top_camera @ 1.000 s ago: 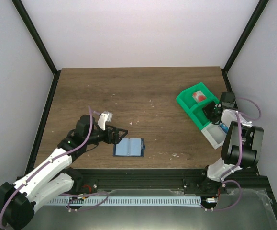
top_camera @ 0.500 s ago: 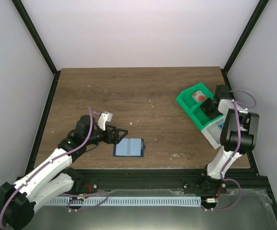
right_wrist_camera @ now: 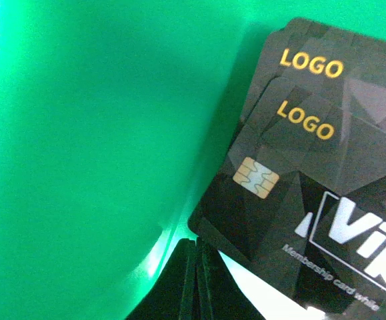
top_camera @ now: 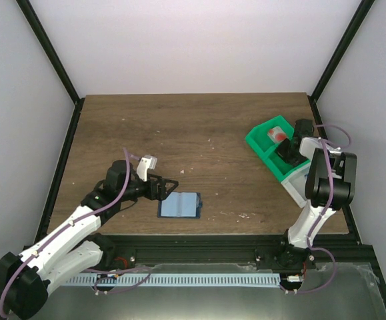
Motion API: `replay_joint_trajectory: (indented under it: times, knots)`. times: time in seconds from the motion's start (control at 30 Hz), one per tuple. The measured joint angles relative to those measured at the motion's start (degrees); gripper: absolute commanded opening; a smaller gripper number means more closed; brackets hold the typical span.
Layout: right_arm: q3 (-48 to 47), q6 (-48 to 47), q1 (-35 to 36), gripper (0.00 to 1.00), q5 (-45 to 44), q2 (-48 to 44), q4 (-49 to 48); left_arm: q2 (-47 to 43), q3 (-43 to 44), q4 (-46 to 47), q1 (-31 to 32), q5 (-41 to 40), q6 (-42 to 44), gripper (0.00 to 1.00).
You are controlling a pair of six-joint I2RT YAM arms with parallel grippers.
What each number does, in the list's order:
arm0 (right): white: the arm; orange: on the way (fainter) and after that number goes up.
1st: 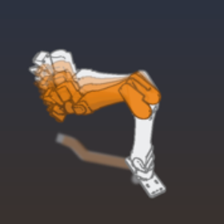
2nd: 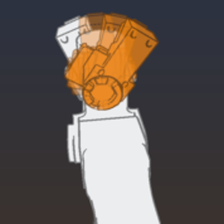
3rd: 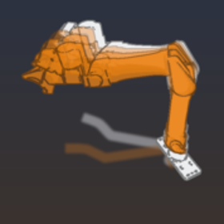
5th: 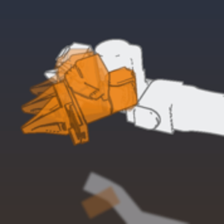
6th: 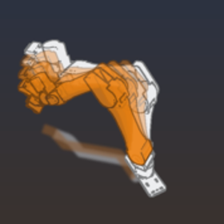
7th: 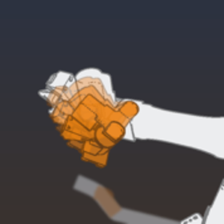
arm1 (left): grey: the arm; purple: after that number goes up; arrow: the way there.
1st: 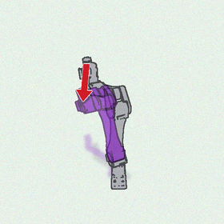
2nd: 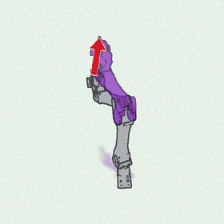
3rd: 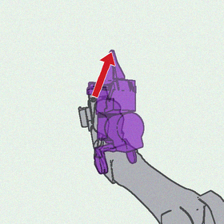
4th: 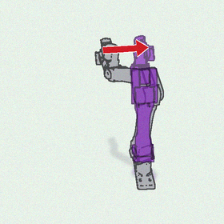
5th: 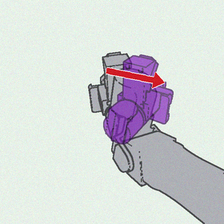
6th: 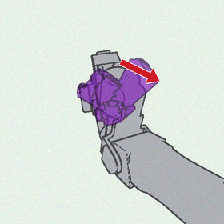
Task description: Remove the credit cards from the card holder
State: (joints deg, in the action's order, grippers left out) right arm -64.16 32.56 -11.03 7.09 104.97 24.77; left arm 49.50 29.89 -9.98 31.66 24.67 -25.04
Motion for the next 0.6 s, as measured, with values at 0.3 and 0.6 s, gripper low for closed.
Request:
replay_joint_trajectory:
  times: [0.3,0.6]
  knots:
    - [-0.3,-0.6,0.0,0.01,-3.6,0.4,-0.4,0.0,0.0,0.0,0.0,0.0,0.0,1.00]
    - [-0.3,-0.9,0.2,0.00,-5.3,0.3,-0.7,0.4,0.0,0.0,0.0,0.0,0.0,1.00]
